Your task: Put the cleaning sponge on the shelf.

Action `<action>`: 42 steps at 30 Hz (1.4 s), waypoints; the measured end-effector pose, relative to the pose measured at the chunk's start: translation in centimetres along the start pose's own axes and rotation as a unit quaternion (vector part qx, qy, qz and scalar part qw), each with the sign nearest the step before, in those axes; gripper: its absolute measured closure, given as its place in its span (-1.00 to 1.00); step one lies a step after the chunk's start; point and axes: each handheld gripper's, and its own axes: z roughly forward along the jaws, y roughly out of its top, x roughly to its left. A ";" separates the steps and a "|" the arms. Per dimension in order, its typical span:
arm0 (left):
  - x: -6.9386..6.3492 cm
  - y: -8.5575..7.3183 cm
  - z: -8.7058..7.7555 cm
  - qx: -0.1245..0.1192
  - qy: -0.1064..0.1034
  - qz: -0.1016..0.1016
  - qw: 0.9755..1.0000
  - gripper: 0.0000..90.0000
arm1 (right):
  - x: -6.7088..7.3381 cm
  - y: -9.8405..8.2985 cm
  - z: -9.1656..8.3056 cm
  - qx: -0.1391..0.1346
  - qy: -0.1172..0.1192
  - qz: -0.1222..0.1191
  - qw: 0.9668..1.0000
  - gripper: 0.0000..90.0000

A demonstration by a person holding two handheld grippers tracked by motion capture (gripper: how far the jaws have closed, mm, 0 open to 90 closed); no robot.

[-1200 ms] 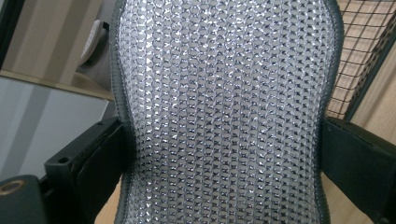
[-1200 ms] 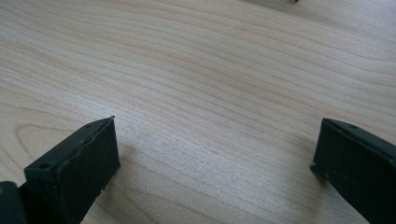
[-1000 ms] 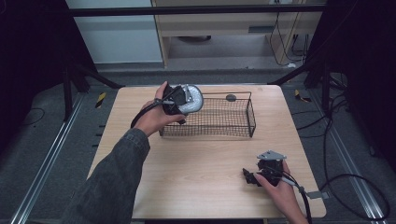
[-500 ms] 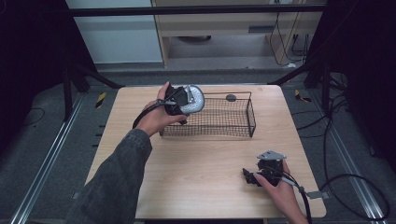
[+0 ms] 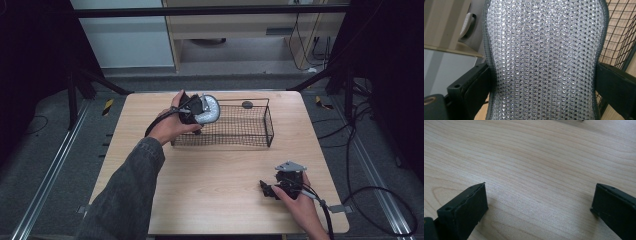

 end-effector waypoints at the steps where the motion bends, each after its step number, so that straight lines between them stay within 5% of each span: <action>1: 0.0 0.0 0.1 0.001 -0.001 -0.003 1.000 -0.95 | 0.0 0.0 0.0 0.000 0.000 0.000 1.000 -0.99; 15: 0.0 -0.1 -0.2 -0.001 -0.008 -0.009 1.000 -0.93 | 0.0 0.0 0.0 0.000 0.000 0.000 1.000 -0.99; 42: -0.1 -1.4 -3.0 -0.022 -0.017 -0.062 0.998 -0.88 | 0.0 0.0 0.0 0.000 -0.001 0.000 1.000 -0.99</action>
